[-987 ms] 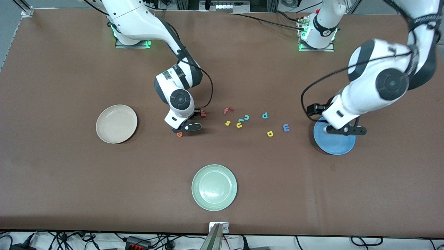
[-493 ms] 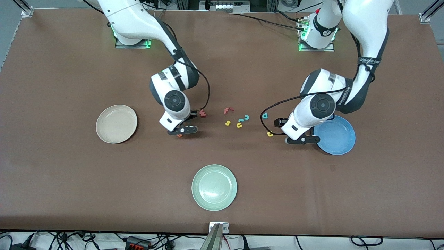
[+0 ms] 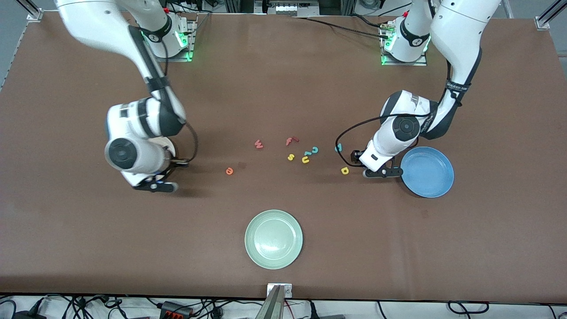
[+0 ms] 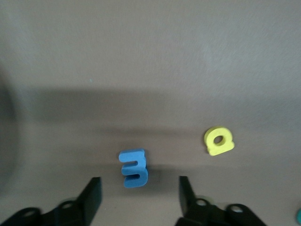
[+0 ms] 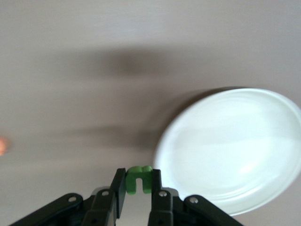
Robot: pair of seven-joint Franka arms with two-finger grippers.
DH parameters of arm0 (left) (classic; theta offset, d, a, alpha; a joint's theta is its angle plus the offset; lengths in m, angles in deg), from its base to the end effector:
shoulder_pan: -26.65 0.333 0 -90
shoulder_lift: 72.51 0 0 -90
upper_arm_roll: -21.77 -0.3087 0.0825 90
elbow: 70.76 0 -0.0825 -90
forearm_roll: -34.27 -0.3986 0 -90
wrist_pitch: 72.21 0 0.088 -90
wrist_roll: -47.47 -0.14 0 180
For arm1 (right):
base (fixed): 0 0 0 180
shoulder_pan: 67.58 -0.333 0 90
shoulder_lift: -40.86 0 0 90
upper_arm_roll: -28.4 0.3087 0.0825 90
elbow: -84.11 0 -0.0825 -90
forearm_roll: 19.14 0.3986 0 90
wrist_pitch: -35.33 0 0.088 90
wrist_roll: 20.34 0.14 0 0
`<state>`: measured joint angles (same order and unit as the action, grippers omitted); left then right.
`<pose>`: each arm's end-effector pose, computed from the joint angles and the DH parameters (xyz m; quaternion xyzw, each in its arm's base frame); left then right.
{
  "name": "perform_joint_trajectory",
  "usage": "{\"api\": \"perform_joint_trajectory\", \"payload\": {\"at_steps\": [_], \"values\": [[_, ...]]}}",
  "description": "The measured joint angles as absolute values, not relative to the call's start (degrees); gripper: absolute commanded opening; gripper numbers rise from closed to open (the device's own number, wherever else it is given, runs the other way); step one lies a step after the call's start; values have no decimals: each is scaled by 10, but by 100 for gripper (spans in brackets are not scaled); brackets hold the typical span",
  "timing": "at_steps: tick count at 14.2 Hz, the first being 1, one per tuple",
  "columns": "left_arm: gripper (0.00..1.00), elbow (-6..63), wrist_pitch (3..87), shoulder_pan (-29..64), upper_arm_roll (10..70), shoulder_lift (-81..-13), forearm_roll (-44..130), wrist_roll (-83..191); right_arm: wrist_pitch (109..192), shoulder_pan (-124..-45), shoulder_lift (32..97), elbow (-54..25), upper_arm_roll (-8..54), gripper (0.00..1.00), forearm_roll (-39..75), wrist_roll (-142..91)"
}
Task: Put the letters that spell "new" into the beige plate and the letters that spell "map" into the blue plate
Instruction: 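Grasp the green n with the right gripper while the left gripper grasps blue m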
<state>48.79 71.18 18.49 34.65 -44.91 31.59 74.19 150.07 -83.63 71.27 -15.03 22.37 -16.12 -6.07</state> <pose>0.5420 -0.2138 0.1398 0.9981 0.0414 -0.0395 0.0247 0.6259 0.1181 0.2110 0.9908 -0.0470 -0.1233 0.0316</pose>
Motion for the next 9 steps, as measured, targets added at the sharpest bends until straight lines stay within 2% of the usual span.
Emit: {"api": "perform_joint_trajectory", "payload": {"at_steps": [3,5,6,7,8,9], "values": [[61,494,722,185,344,-442,315,742,1500,-793,722,-164,224,12,-161,-100],[49,494,737,185,341,-435,315,742,1502,-790,732,-174,225,13,-161,-102],[40,494,741,185,341,-432,315,742,1508,-790,735,-183,228,18,-161,-102],[31,494,743,185,340,-430,315,742,1517,-791,737,-193,230,32,-161,-102],[18,494,745,185,340,-429,315,742,1523,-791,738,-202,231,72,-161,-102],[11,494,745,185,340,-429,308,742,1527,-791,739,-206,231,100,-161,-102]]}}
